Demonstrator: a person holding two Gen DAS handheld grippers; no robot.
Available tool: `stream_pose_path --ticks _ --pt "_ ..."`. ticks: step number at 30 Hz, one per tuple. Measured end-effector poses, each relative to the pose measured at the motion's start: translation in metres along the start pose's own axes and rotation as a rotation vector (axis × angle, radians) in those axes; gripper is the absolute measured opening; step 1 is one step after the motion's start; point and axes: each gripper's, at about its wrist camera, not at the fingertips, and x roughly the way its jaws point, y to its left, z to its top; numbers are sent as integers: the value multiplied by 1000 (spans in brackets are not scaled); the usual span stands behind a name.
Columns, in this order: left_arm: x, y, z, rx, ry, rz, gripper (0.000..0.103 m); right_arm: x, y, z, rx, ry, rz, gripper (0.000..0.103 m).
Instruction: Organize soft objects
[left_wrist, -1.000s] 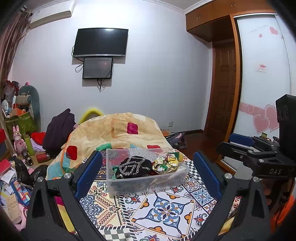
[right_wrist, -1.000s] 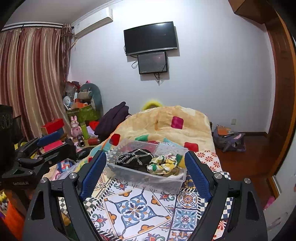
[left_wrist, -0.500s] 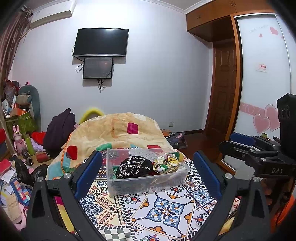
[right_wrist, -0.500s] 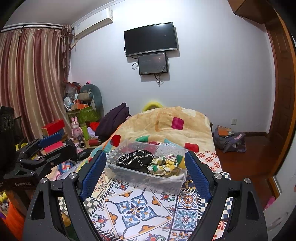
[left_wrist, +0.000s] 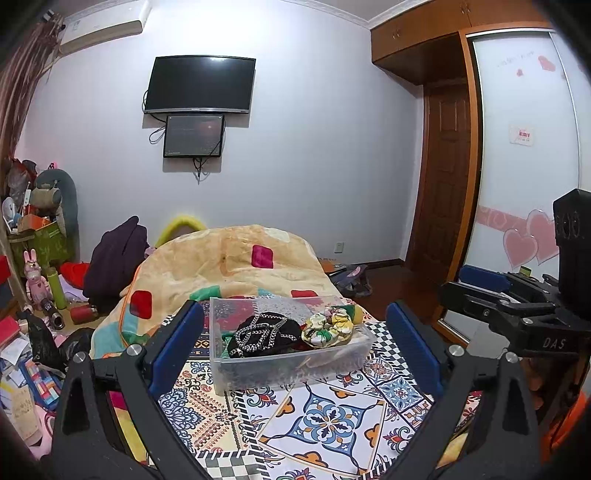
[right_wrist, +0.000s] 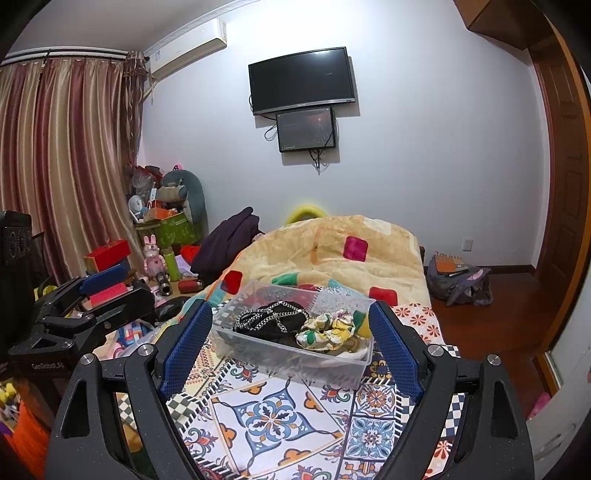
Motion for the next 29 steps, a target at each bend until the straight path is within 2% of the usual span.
stream_pose_path --ticks 11,13,15,29 --pt "3 -1 -1 -4 20 -5 100 0 1 0 -1 2 -1 86" --pt "3 -1 -2 -5 23 -7 100 0 1 1 -3 -2 -7 98" --pt "3 -1 -2 -4 24 -8 100 -2 1 1 -4 -14 -17 103" --pt "1 -2 -1 -6 26 -6 102 2 -2 1 0 -5 -28 103"
